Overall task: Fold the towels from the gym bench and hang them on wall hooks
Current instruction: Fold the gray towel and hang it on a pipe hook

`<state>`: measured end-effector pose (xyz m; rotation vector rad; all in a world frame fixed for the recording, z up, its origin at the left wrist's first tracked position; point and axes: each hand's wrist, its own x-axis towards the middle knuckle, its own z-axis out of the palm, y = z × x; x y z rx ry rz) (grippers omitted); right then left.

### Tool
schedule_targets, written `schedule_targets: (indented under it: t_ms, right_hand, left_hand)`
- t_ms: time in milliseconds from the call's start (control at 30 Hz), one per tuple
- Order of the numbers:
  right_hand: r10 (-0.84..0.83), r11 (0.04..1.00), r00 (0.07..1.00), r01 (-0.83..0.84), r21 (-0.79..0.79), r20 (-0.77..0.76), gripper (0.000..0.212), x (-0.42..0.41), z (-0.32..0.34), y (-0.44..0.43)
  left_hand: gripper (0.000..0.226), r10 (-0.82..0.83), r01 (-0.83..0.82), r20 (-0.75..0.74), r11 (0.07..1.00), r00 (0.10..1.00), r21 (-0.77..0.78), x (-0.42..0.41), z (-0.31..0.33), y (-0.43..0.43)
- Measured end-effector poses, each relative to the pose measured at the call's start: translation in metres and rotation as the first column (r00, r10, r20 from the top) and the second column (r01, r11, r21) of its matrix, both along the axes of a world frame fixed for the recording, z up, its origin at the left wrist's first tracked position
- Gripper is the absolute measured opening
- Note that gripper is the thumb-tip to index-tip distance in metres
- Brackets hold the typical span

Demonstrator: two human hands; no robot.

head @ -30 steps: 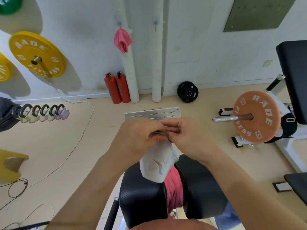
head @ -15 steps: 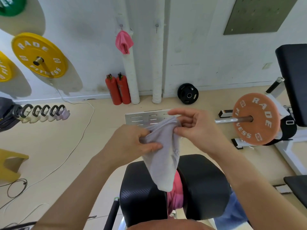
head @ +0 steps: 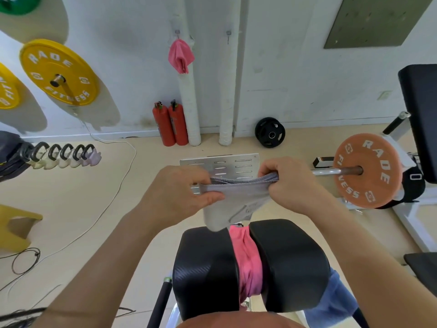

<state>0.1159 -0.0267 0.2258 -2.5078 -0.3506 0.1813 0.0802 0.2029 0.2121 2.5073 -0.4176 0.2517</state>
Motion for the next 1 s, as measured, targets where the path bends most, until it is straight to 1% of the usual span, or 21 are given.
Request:
schedule_targets:
  t_ms: [67, 133, 167, 234, 300, 334, 367, 400, 501, 567, 601, 667, 701, 768, 801, 834, 868, 901, 934, 968, 1001]
  right_hand:
    - [0.048, 0.994, 0.996, -0.055, -0.092, -0.077, 0.038, 0.006, 0.002, 0.003]
    - [0.073, 0.986, 0.983, -0.097, -0.139, -0.168, 0.033, 0.011, 0.002, 0.008]
    - [0.077, 0.985, 0.976, -0.106, -0.138, -0.206, 0.03, 0.014, 0.001, 0.01]
    - [0.07, 0.992, 0.957, -0.095, -0.077, -0.283, 0.028, 0.019, -0.003, 0.015]
    - [0.056, 0.997, 0.948, -0.068, -0.027, -0.312, 0.027, 0.026, -0.009, 0.021]
    - [0.054, 0.997, 0.952, -0.065, -0.028, -0.302, 0.026, 0.03, -0.012, 0.025]
    - [0.055, 0.997, 0.96, -0.069, -0.04, -0.274, 0.026, 0.034, -0.014, 0.029]
    - [0.048, 0.997, 0.971, -0.061, -0.053, -0.234, 0.026, 0.039, -0.015, 0.033]
    - [-0.024, 1.0, 0.995, 0.024, -0.007, -0.096, 0.021, 0.051, -0.012, 0.042]
    - [-0.032, 0.999, 0.999, 0.032, 0.023, 0.005, 0.029, 0.052, -0.004, 0.044]
    - [-0.018, 1.0, 0.998, 0.017, 0.016, 0.057, 0.029, 0.05, -0.001, 0.043]
    - [0.018, 0.999, 0.986, -0.01, -0.052, 0.166, 0.016, 0.036, 0.002, 0.041]
    - [0.043, 0.994, 0.975, -0.02, -0.107, 0.219, 0.016, 0.027, -0.002, 0.039]
    - [0.116, 0.985, 0.952, -0.073, -0.158, 0.282, 0.018, 0.004, -0.028, 0.035]
    - [0.148, 0.981, 0.95, -0.105, -0.166, 0.274, 0.017, -0.009, -0.048, 0.033]
    - [0.171, 0.972, 0.957, -0.126, -0.196, 0.234, 0.018, -0.023, -0.072, 0.031]
    - [0.185, 0.958, 0.967, -0.138, -0.253, 0.174, 0.02, -0.036, -0.098, 0.029]
    - [0.192, 0.932, 0.978, -0.154, -0.328, 0.085, 0.022, -0.05, -0.125, 0.025]
    - [0.189, 0.902, 0.982, -0.175, -0.395, -0.003, 0.025, -0.065, -0.149, 0.02]
    - [0.176, 0.872, 0.98, -0.199, -0.447, -0.094, 0.029, -0.079, -0.169, 0.014]
    - [0.147, 0.853, 0.971, -0.221, -0.473, -0.188, 0.034, -0.092, -0.189, 0.007]
  left_hand:
    - [0.024, 0.016, -0.018, -0.025, 0.998, 1.0, -0.059, 0.001, -0.001, 0.001]
    - [0.029, 0.05, -0.054, -0.044, 0.996, 0.998, -0.072, 0.003, -0.004, 0.003]
    - [0.035, 0.073, -0.077, -0.053, 0.994, 0.996, -0.071, 0.005, -0.006, 0.004]
    - [0.041, 0.116, -0.126, -0.112, 0.988, 0.987, -0.092, 0.01, -0.01, 0.009]
    - [0.034, 0.126, -0.157, -0.211, 0.979, 0.969, -0.134, 0.017, -0.015, 0.014]
    - [0.035, 0.129, -0.164, -0.231, 0.977, 0.964, -0.136, 0.02, -0.017, 0.016]
    - [0.037, 0.14, -0.17, -0.217, 0.977, 0.966, -0.129, 0.023, -0.019, 0.018]
    - [0.036, 0.161, -0.181, -0.166, 0.977, 0.973, -0.113, 0.028, -0.021, 0.019]
    - [0.023, 0.194, -0.185, 0.064, 0.976, 0.979, -0.118, 0.037, -0.015, 0.022]
    - [0.017, 0.174, -0.149, 0.212, 0.981, 0.962, -0.127, 0.039, -0.008, 0.026]
    - [0.015, 0.163, -0.133, 0.265, 0.983, 0.95, -0.129, 0.037, -0.004, 0.028]
    - [0.011, 0.148, -0.113, 0.31, 0.985, 0.939, -0.128, 0.026, 0.0, 0.032]
    - [0.01, 0.141, -0.106, 0.304, 0.986, 0.942, -0.129, 0.018, -0.001, 0.035]
    - [0.015, 0.106, -0.074, 0.238, 0.987, 0.965, -0.141, -0.003, -0.015, 0.037]
    - [0.019, 0.081, -0.057, 0.169, 0.988, 0.982, -0.145, -0.014, -0.031, 0.038]
    - [0.023, 0.065, -0.055, 0.072, 0.989, 0.995, -0.137, -0.026, -0.052, 0.038]
    - [0.028, 0.066, -0.071, -0.051, 0.991, 0.997, -0.114, -0.038, -0.075, 0.038]
    - [0.03, 0.07, -0.082, -0.187, 0.995, 0.98, -0.055, -0.052, -0.102, 0.038]
    - [0.028, 0.075, -0.062, -0.322, 0.997, 0.944, 0.052, -0.068, -0.13, 0.038]
    - [0.025, 0.084, -0.013, -0.426, 0.986, 0.901, 0.168, -0.085, -0.155, 0.039]
    - [0.022, 0.093, 0.037, -0.496, 0.969, 0.863, 0.245, -0.104, -0.178, 0.04]
